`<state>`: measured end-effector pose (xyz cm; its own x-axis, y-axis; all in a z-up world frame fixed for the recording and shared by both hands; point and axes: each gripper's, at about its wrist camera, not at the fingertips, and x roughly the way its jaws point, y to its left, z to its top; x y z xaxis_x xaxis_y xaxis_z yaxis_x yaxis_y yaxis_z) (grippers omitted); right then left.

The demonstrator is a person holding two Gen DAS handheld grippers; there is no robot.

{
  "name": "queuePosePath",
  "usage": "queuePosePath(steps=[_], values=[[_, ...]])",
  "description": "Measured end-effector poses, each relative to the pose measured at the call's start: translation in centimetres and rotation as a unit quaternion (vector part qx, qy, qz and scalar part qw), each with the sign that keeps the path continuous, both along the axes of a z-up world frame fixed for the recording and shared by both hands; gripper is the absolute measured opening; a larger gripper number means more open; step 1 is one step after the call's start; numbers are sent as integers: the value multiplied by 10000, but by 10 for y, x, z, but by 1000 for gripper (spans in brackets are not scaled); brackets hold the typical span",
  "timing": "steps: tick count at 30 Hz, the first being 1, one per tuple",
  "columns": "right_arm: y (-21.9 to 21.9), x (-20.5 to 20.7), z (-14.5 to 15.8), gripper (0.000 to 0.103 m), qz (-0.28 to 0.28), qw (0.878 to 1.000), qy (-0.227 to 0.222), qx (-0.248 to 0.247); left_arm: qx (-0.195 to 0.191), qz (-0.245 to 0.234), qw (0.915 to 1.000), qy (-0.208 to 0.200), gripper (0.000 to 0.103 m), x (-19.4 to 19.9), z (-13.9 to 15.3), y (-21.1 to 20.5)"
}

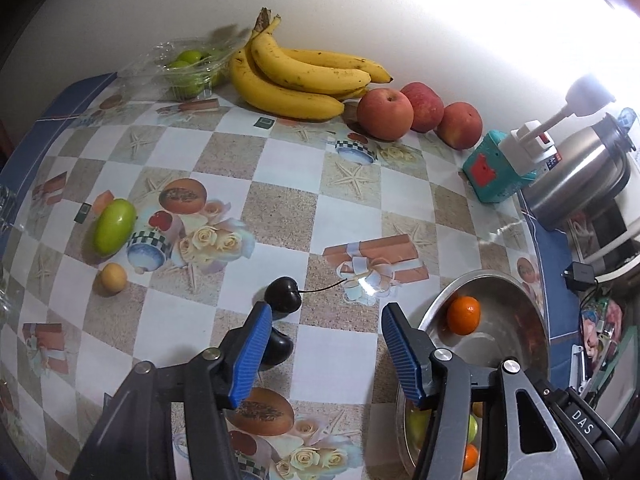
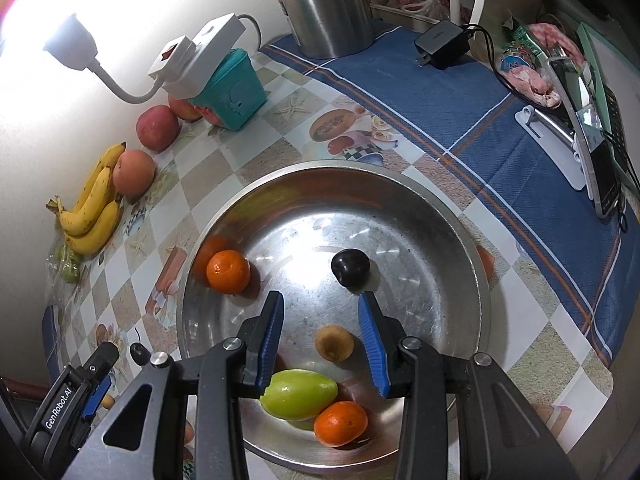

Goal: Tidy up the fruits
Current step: 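Move both tools back from the basin toward the two black plums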

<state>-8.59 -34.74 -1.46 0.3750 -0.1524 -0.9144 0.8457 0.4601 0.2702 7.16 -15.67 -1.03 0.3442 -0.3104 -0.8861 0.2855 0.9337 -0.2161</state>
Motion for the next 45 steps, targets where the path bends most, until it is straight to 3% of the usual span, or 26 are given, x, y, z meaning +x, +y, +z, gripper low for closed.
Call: queuePosePath(steps=[2,4,5,7,8,21,24,28,29,31,45], values=[[0,0,0,40,8,10000,12,9,13,4,10000,4,64,0,0,0],[1,1,-1,40,24,10000,39,16,55,33,10000,1,72,0,-1,0],[1,2,-2,41,40,10000,65,21,88,58,9999,3,82,0,-2,0],[2,4,-4,61,84,9999,131,39,193,112,9997,26,96,1,-5,1],[3,4,-6,62,97,9998,156,44,260,131,9996,52,101,1,-7,1],[7,8,-13,67,154,9994,303,119,525,241,9982,157,103,2,-18,5],[7,9,-14,74,189,9992,332,141,570,239,9980,163,103,2,-19,4],[9,12,-14,75,277,9990,340,123,629,205,9977,150,103,0,-21,2],[10,13,-15,77,307,9989,344,117,638,206,9977,140,103,0,-21,2],[12,15,-15,94,360,9986,380,90,651,211,9976,117,103,0,-20,2],[14,17,-14,94,468,9982,372,35,740,89,9972,-21,103,-2,-16,0]])
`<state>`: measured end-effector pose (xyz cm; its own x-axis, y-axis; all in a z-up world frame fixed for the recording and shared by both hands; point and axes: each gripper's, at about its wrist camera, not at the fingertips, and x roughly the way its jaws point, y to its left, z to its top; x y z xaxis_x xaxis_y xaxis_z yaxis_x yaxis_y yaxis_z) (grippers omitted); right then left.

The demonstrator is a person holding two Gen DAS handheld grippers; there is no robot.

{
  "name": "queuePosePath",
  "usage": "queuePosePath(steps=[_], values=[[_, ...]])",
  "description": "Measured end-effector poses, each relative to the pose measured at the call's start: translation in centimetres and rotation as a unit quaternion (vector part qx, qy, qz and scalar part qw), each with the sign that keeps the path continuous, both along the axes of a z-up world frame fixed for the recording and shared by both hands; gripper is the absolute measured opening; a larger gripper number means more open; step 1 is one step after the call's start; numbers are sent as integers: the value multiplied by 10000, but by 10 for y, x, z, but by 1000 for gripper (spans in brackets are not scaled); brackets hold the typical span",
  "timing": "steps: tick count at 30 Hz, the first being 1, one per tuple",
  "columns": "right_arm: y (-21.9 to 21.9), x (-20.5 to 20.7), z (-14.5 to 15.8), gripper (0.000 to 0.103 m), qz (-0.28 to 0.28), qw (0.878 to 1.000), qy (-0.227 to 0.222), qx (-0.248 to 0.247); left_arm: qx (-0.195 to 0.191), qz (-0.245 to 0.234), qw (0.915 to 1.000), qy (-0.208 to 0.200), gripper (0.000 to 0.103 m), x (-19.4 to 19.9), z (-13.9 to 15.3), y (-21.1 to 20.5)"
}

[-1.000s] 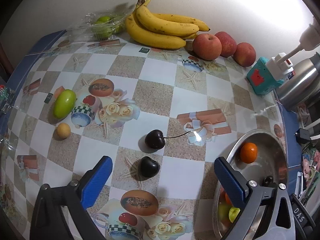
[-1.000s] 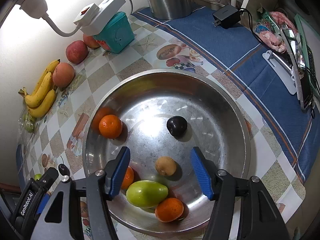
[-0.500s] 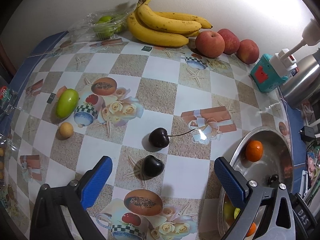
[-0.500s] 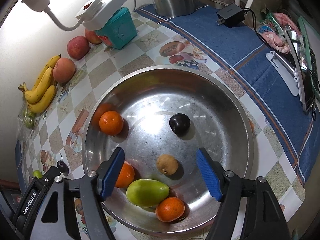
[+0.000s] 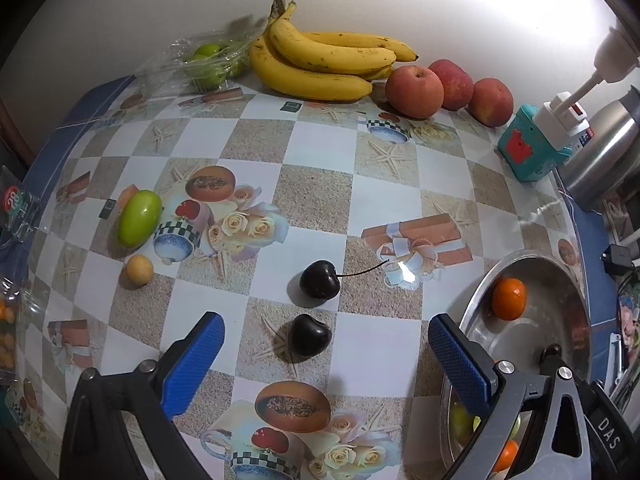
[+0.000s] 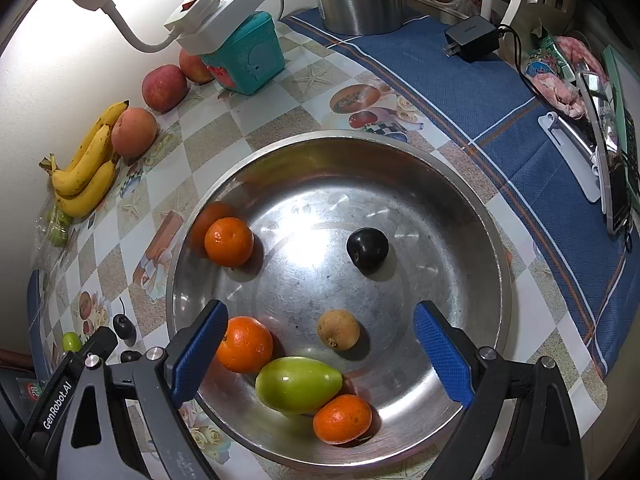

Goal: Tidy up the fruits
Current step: 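Move both tools back from the basin toward the two black plums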

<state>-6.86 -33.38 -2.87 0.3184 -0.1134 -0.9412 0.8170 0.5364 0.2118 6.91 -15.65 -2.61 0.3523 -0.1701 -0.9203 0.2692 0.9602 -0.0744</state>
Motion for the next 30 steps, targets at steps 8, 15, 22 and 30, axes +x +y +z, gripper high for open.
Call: queuePosePath(steps=[8,15,22,30], values=[[2,-1,0,95,-16,10000,-21,-53,-32,19,10000,-24,103,0,3,4],[3,0,-1,96,1,10000,-37,-43,-17,42,9999,-106,103,3,8,13],[14,9,-1,96,191,9997,-120,112,-94,82,9998,-146,103,12,14,30],[45,30,2,96,724,9972,-186,99,-249,578,9978,-230,103,25,23,69]])
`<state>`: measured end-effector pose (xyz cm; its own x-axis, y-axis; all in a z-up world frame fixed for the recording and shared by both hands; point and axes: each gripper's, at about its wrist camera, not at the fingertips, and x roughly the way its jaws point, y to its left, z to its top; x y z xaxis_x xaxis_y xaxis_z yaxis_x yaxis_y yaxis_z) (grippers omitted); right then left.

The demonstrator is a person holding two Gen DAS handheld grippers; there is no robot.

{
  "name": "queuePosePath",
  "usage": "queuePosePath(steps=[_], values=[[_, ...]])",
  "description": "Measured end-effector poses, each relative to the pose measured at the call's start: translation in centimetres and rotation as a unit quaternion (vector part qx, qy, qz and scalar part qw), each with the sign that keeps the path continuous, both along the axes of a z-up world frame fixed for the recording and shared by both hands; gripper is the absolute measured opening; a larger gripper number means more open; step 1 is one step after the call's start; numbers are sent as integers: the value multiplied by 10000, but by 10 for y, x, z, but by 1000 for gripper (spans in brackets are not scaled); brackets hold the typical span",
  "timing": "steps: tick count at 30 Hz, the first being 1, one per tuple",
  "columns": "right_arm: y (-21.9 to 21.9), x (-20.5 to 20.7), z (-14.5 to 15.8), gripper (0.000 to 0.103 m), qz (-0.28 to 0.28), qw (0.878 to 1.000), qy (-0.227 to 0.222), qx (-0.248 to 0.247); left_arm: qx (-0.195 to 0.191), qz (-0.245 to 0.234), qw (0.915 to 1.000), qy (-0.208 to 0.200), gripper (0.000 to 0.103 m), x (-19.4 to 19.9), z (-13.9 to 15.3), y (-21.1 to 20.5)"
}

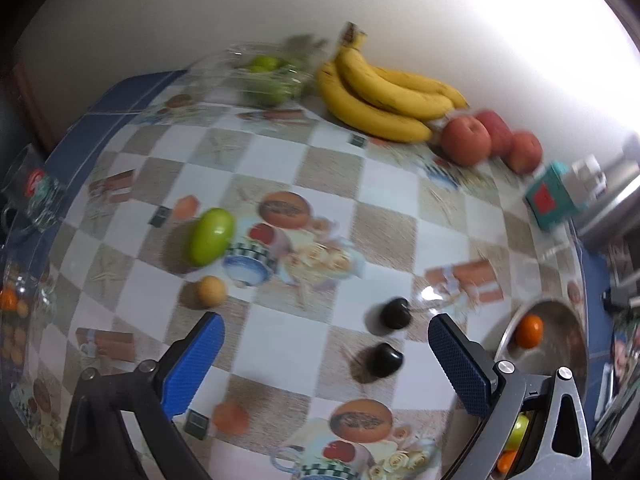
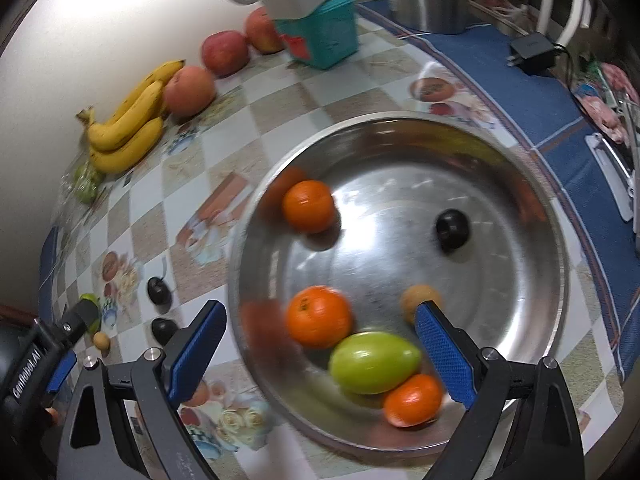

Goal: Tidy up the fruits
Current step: 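Move both tools back from the basin toward the two black plums, then lower left tool to the green apple while right tool lowers to a black plum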

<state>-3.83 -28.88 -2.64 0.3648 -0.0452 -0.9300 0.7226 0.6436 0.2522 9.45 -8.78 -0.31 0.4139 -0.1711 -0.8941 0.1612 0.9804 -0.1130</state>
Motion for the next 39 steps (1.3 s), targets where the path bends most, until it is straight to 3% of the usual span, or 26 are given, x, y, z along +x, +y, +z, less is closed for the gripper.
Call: queuePosePath(steps=[13,25,39], values=[[40,29,9,96,582,9981,-136,-143,98,762,9965,-324,103,16,18,70],[85,66,11,96,1351,9904,-281,-44,-6,1359,9904,-270,103,30,16,123],[85,86,6,96,1361,9896,-459,78,-259,1357,9904,-87,103,51,7,131]])
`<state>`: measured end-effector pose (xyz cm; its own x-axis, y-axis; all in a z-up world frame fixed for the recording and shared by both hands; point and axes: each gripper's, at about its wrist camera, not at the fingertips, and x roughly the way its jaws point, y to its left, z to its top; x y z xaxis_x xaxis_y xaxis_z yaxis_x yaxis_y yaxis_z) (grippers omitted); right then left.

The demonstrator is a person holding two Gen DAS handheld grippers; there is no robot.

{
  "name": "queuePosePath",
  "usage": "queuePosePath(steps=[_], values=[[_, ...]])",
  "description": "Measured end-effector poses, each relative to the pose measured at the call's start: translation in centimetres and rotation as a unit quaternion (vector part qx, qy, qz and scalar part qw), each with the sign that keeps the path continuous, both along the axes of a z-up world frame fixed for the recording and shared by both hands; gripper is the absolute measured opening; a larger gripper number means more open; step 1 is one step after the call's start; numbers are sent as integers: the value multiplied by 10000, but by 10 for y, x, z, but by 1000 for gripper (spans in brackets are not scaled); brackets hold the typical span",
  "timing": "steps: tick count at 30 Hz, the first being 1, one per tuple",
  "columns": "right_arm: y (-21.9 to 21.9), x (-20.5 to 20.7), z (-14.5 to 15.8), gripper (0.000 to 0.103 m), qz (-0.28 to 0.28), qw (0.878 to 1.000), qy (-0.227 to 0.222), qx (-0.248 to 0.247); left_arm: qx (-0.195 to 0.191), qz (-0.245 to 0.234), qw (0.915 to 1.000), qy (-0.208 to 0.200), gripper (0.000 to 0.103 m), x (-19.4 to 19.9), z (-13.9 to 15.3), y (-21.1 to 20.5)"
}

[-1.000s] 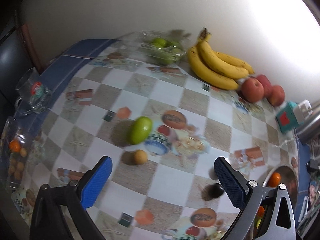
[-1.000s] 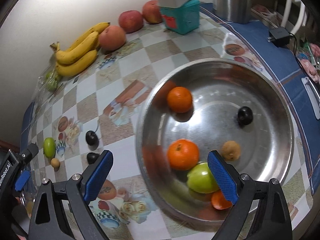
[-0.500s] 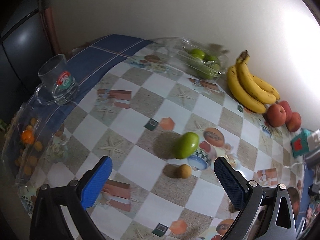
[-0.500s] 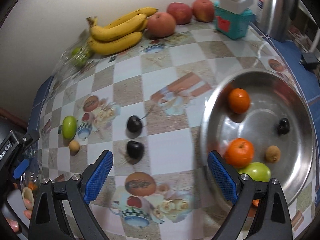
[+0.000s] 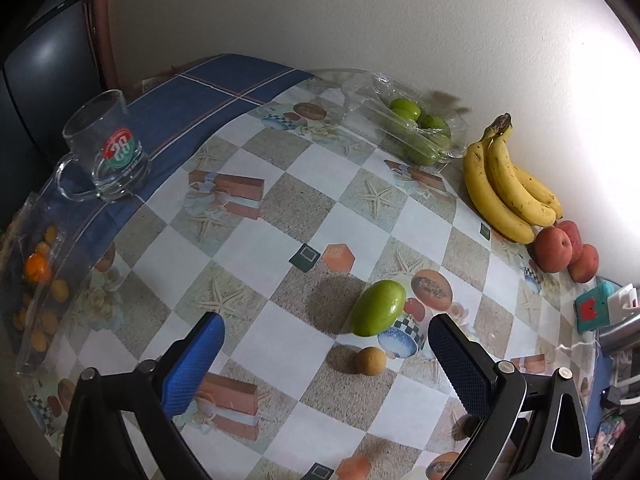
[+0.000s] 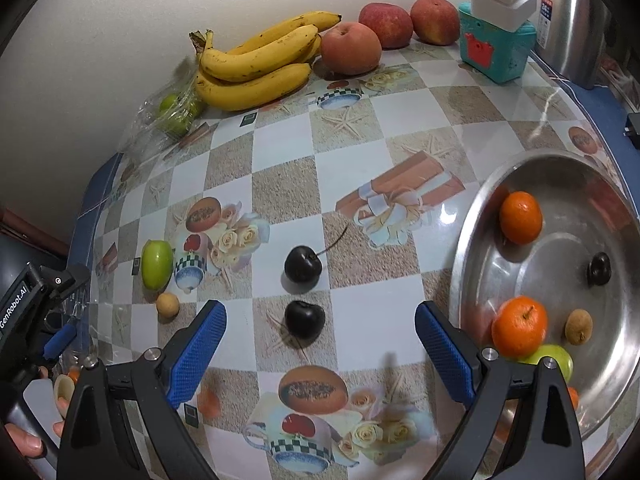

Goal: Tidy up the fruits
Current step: 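Lower left tool to the green apple while right tool lowers to a black plum, then close left tool on the green apple while right tool closes on the black plum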

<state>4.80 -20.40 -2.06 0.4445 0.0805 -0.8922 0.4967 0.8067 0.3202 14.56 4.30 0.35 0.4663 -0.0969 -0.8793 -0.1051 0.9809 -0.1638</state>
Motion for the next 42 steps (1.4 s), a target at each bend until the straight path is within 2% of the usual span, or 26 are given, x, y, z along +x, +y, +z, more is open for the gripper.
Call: queuePosePath(steps=[8,14,20,23,25,32,33,37,42], values=[[-2,17,-10,95,14,10000,47,-78,211,-433,9988,76,101,14,-15,-25],[-4,27,-20,95,34,9998,136,-131,302,-801,9961,201,92,22,-32,-49],[-1,35,-32,80,120,9994,272,-169,483,-953,9938,302,86,30,-48,-59],[0,39,-37,72,147,9991,344,-217,545,-1012,9929,321,77,35,-53,-62],[1,41,-39,65,179,9989,366,-247,568,-1044,9924,325,75,37,-56,-63],[5,44,-40,61,234,9983,358,-389,609,-1089,9917,304,73,42,-57,-66],[6,44,-40,57,237,9983,358,-405,609,-1094,9917,300,70,42,-57,-66],[8,45,-40,54,268,9985,317,-357,620,-1137,9911,299,64,43,-59,-69],[8,45,-40,42,281,9986,285,-341,657,-1151,9907,300,44,43,-61,-70]])
